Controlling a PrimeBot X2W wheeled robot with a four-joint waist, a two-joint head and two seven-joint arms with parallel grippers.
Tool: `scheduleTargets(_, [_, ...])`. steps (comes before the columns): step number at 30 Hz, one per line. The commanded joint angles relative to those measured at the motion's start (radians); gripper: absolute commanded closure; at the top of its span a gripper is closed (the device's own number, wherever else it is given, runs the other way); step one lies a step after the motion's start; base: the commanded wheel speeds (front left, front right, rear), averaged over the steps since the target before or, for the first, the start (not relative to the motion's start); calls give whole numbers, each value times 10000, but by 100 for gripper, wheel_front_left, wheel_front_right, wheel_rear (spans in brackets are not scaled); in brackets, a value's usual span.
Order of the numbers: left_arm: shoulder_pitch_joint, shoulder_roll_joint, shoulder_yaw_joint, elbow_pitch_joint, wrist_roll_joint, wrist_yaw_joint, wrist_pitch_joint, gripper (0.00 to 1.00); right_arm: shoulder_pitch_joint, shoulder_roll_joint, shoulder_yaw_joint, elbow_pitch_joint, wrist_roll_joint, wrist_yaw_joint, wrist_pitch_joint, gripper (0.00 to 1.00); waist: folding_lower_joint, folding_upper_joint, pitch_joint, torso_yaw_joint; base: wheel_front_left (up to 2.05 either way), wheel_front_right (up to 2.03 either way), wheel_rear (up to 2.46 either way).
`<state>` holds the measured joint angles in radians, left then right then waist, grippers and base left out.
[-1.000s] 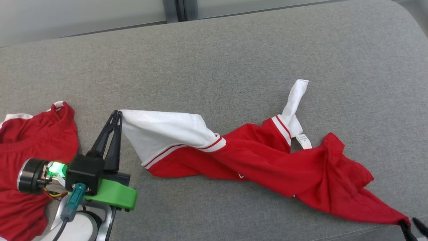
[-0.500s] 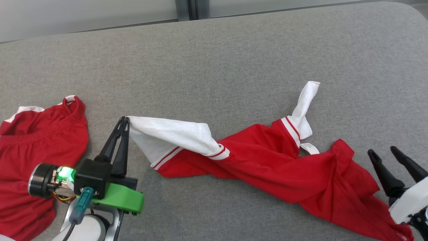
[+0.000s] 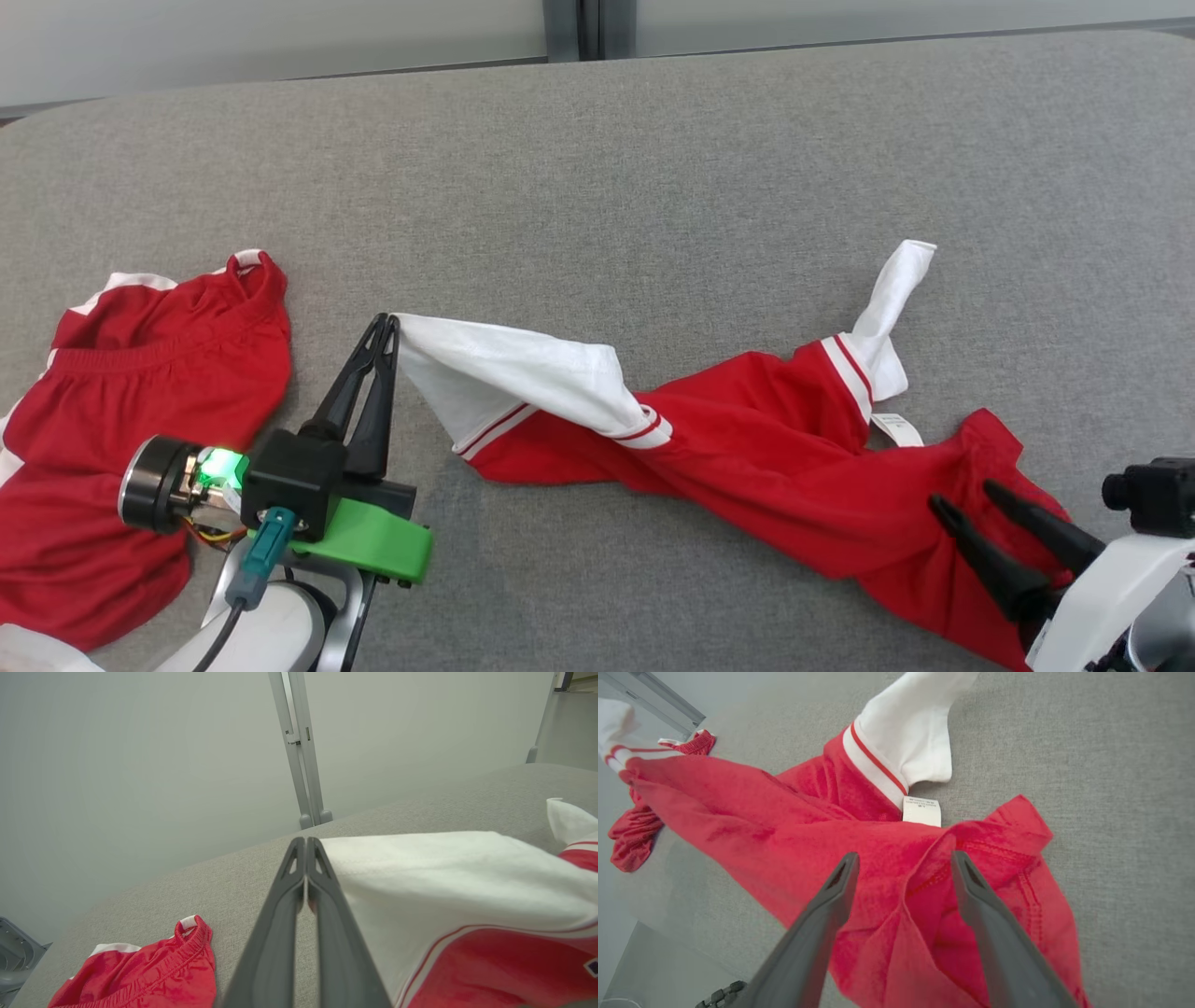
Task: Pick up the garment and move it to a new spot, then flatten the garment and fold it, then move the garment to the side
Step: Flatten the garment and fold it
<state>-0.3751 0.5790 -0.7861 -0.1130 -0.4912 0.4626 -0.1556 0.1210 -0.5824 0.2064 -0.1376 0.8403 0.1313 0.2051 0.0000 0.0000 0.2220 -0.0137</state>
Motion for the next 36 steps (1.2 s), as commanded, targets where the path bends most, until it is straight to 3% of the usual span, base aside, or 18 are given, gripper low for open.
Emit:
scheduleTargets(1, [52, 7, 44, 15, -36, 71, -71, 100, 144, 20, 29, -127, -191, -12, 256, 0, 0, 0, 0, -45, 0, 0, 0])
scheduleTargets(4, [56, -7, 53, 4, -66, 86, -75, 100, 342, 153, -91, -22, -656, -13, 683, 88, 0, 0, 31, -73, 0, 0, 0])
scheduleTargets(5, [19, -17, 51, 1, -65, 78, -76, 100, 357, 230, -165, 55, -847, -12, 757, 100, 0, 0, 48, -75, 0, 0, 0])
scheduleTargets(15, [-246, 73, 281, -152, 6, 104, -404, 100, 231, 638, -1755, 59, -1483, -12, -691, 100, 0, 0, 98, -263, 0, 0, 0])
scheduleTargets(20, [-75, 115, 329, -245, -98, 183, -413, 100, 1669, 567, -2171, -66, -1036, -12, -167, 100, 0, 0, 168, -285, 0, 0, 0])
scheduleTargets(27, [25, 120, 358, -124, -204, 154, -494, 100, 2639, 811, -1715, 193, -327, -13, 741, 98, 0, 0, 324, -440, 0, 0, 0])
scheduleTargets(28, [-10, 119, 349, -98, -199, 143, -486, 100, 2509, 842, -1730, 135, -394, -10, 785, 0, 0, 0, 321, -464, 0, 0, 0])
scheduleTargets(36, [-221, 123, 321, -63, -133, 174, -420, 100, 983, 714, -2100, -140, -804, -12, 134, 0, 0, 0, 333, -541, 0, 0, 0])
